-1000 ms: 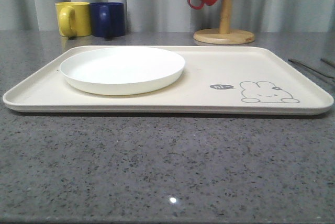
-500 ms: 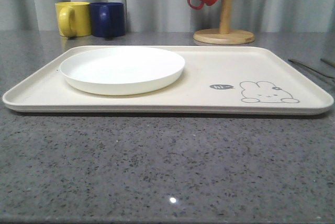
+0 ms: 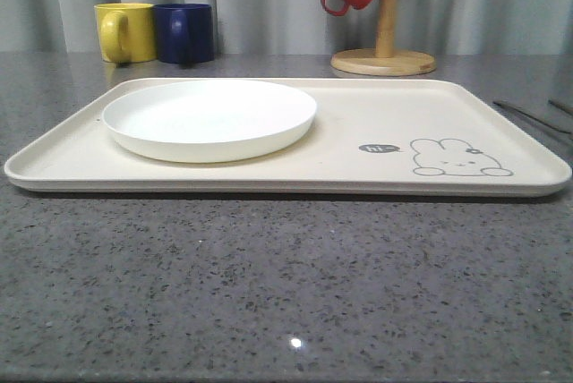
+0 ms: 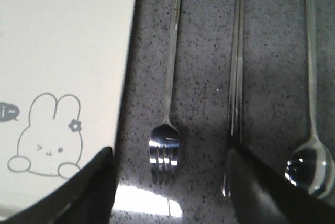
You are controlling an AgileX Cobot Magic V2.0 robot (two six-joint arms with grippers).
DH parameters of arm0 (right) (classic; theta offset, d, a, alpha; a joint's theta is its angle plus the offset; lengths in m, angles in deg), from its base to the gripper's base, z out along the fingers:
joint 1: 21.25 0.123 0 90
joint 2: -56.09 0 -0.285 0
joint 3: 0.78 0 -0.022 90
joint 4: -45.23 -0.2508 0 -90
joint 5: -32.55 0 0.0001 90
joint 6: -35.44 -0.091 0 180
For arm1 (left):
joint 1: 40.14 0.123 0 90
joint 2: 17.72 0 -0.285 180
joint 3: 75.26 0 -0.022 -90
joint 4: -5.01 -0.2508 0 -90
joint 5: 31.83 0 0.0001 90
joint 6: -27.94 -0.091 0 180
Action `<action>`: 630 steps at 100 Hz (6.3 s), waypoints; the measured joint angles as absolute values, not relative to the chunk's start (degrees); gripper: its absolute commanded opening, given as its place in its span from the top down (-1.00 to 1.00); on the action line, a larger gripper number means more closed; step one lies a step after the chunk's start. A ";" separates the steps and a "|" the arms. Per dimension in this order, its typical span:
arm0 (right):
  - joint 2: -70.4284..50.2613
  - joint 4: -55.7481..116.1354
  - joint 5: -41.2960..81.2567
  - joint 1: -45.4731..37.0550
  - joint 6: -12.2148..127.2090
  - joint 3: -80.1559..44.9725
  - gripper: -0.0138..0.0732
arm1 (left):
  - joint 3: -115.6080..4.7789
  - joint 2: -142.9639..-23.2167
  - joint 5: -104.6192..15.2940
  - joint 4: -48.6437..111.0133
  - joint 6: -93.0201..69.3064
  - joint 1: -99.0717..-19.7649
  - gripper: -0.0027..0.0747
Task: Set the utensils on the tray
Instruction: 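Lower the right gripper and grasp the silver fork, then carry the fork onto the tray beside the plate and release, then move the right gripper back and grasp the silver chopsticks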
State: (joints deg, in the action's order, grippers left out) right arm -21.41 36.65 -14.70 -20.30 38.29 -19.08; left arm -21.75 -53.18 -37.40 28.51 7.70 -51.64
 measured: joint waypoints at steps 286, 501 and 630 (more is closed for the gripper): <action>-38.34 46.42 -14.46 2.21 4.84 -5.21 0.60 | -21.75 -53.18 -37.05 28.51 7.70 -51.64 0.98; -44.21 47.82 -27.88 -14.89 21.93 6.92 -0.23 | -21.75 -53.18 -37.05 28.51 7.70 -51.64 0.98; -49.21 41.46 -17.80 -24.40 34.54 -4.86 0.38 | -21.75 -53.18 -37.03 28.51 7.70 -51.64 0.98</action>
State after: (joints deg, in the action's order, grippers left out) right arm -49.21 41.46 -17.80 -24.40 34.54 -4.86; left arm -21.75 -53.18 -37.03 28.51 7.70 -51.64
